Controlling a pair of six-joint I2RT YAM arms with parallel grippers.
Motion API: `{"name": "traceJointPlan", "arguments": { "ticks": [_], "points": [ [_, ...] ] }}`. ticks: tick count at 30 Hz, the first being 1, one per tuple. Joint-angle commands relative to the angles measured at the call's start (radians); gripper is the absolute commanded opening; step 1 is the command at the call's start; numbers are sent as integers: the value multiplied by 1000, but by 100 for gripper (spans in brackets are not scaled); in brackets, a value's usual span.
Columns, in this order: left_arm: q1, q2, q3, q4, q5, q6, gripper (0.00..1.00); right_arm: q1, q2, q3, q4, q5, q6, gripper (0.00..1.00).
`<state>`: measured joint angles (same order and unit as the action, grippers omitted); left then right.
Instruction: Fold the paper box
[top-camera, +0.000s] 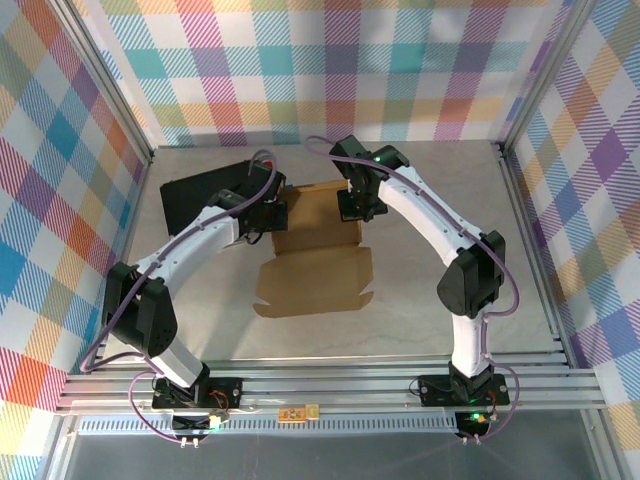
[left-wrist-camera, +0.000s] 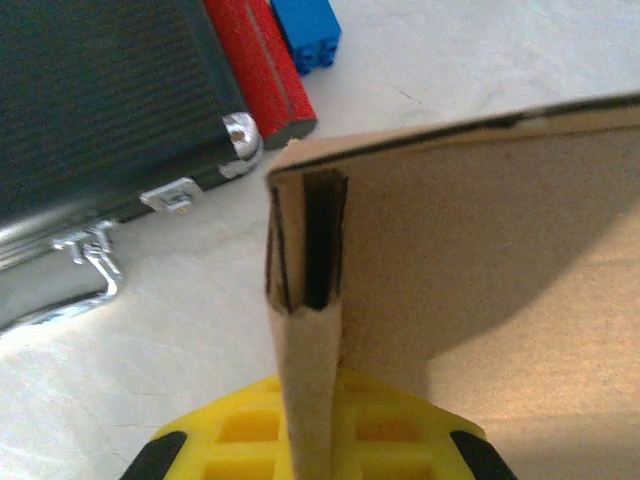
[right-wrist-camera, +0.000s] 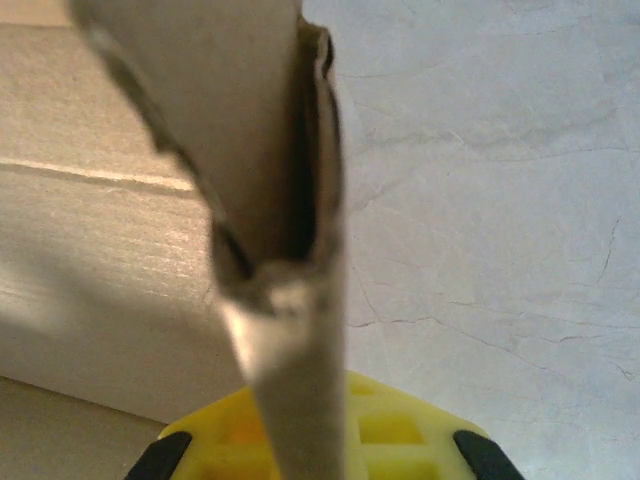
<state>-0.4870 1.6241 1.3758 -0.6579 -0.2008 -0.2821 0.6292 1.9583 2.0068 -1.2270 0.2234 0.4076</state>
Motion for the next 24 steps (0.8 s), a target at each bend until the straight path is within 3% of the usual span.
{"name": "traceJointPlan", "arguments": {
  "ticks": [1,6,10,12,18,24],
  "points": [
    [-31,39,47,-147,-247,1,0,-10,5,44,-46,43,8,0],
    [-41,31,61,-146,-215,-22,2,-10,10,50,-45,45,6,0],
    [-36,5,68,-128,-59,-7,41,-11,7,44,-39,45,-2,0],
    [-30,-5,64,-132,2,-8,50,-16,7,42,-37,36,-3,0],
    [39,-46,-7,-90,195,-50,55,-20,11,46,-35,24,-4,0],
    [53,-47,-42,-66,259,-52,42,-22,15,46,-34,12,-2,0]
  ]
}}
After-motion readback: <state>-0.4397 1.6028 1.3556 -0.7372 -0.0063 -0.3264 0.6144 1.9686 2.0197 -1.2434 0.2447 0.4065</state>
